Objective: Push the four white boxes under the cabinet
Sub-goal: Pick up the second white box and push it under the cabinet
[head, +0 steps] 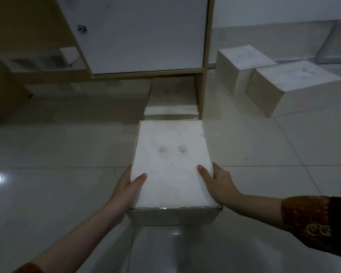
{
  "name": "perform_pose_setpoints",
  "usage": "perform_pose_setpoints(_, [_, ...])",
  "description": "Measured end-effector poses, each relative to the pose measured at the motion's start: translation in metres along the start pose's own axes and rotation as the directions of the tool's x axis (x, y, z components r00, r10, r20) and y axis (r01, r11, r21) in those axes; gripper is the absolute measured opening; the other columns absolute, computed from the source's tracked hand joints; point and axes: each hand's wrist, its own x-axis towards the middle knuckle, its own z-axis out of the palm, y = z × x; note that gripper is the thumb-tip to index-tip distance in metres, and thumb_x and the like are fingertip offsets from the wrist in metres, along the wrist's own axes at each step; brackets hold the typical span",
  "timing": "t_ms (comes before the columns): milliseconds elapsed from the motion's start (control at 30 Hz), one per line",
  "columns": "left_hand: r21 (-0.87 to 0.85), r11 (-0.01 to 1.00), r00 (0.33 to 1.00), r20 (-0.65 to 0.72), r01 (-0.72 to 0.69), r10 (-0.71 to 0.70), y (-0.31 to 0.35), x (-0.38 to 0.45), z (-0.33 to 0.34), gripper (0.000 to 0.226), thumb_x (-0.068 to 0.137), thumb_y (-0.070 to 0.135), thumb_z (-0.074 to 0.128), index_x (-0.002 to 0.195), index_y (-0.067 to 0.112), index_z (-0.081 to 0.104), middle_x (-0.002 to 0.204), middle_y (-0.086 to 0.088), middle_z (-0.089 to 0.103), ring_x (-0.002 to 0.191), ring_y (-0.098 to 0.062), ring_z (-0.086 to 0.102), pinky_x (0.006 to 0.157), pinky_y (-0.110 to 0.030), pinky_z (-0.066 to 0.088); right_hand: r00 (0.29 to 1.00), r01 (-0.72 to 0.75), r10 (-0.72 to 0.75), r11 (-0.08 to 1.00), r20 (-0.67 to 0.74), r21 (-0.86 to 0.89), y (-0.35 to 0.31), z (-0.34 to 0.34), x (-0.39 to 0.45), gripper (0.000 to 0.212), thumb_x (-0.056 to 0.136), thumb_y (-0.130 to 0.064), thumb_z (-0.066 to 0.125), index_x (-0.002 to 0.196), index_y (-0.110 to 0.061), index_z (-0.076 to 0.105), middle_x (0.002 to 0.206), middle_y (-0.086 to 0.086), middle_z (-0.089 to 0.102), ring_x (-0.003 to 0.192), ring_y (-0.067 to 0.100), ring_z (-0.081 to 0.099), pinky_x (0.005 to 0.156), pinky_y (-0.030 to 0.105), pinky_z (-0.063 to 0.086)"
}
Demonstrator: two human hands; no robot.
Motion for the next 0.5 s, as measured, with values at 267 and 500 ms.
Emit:
perform_pose_setpoints(267, [-0.018, 0.999, 0.979, -0.198, 0.045, -0.047, -0.024, -0.002, -0.080, 0.031, 0.094, 0.011, 0.051, 0.123, 0.021, 0.056, 0.112, 0.003, 0.065, 0.102, -0.015, 0.061, 0.088, -0.030, 0.044, 0.982, 0.075, -0.081, 0.996, 0.168, 0.042, -0.043, 0.084, 0.016, 0.052, 0.094, -0.046, 0.045, 0.134, -0.013, 0.046, 0.130, 0.008, 0.060, 0.116, 0.025, 0.057, 0.095, 0.029, 0.044])
perform_pose_setpoints(500, [0.015, 0.996, 0.949, -0.307, 0.083, -0.074, -0.059, 0.025, -0.128, 0.026, 0.093, 0.013, 0.053, 0.117, 0.020, 0.056, 0.109, 0.001, 0.064, 0.086, -0.004, 0.059, 0.068, -0.017, 0.042, 0.966, 0.065, -0.067, 0.998, 0.250, 0.019, -0.072, 0.139, 0.031, 0.053, 0.096, -0.044, 0.044, 0.136, -0.009, 0.044, 0.130, 0.012, 0.059, 0.117, 0.028, 0.056, 0.099, 0.033, 0.045])
